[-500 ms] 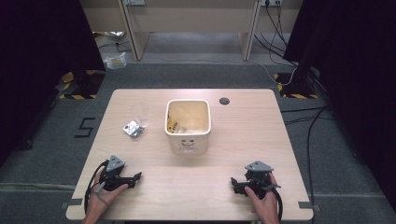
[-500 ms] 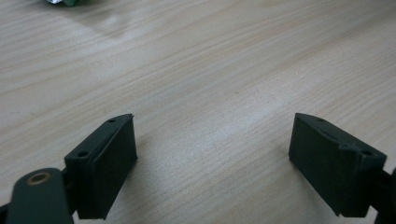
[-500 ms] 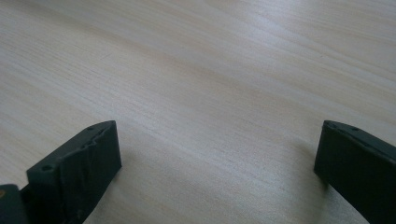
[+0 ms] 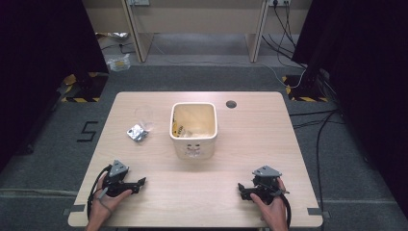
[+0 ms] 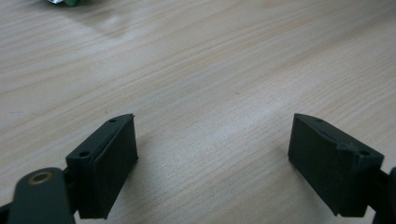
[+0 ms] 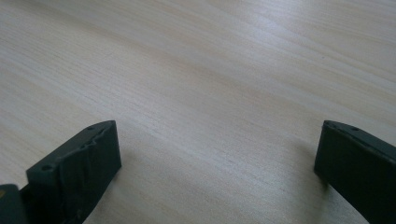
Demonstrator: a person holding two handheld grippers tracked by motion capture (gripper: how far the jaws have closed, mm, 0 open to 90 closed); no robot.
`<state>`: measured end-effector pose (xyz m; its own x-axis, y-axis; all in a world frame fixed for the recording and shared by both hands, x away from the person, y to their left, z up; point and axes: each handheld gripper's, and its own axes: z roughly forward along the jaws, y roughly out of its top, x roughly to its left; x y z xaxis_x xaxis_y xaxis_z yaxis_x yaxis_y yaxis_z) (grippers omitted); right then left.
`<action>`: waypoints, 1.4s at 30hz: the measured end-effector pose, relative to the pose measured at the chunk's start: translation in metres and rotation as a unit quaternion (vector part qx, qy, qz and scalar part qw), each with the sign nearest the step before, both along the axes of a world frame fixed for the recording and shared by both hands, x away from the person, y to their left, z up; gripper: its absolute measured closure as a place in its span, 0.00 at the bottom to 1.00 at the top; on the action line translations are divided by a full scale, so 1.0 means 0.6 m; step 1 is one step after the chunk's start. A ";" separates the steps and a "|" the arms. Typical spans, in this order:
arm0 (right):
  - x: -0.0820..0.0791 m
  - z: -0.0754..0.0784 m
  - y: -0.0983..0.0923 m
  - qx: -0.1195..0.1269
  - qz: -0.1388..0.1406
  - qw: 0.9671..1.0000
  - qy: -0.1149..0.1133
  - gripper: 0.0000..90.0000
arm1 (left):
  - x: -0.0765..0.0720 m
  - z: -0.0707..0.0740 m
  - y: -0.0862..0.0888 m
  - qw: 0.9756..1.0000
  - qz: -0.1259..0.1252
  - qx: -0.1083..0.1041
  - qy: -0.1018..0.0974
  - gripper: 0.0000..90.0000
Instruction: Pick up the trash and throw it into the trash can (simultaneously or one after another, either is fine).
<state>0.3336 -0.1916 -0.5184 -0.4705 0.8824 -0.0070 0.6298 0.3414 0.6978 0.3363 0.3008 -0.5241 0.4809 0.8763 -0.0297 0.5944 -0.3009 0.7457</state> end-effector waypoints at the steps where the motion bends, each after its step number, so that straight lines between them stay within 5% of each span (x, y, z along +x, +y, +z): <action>1: 0.000 0.000 0.000 0.000 0.001 1.000 0.000 0.01 | 0.000 0.000 0.001 1.000 -0.002 0.001 0.001 0.17; 6: 0.001 0.000 0.000 0.000 0.002 1.000 0.000 0.00 | 0.008 0.002 0.008 1.000 0.004 -0.004 0.000 0.20; 11: 0.002 0.000 -0.001 -0.002 0.005 1.000 0.001 0.00 | 0.022 0.020 0.015 1.000 0.019 -0.006 -0.025 0.21; 20: 0.002 0.000 -0.001 -0.002 0.007 1.000 0.000 0.00 | 0.048 0.027 0.015 0.999 0.010 -0.011 -0.036 0.20; 42: 0.004 0.000 -0.001 -0.003 0.011 1.000 0.000 0.00 | 0.130 0.046 0.009 0.999 0.012 0.005 -0.047 0.22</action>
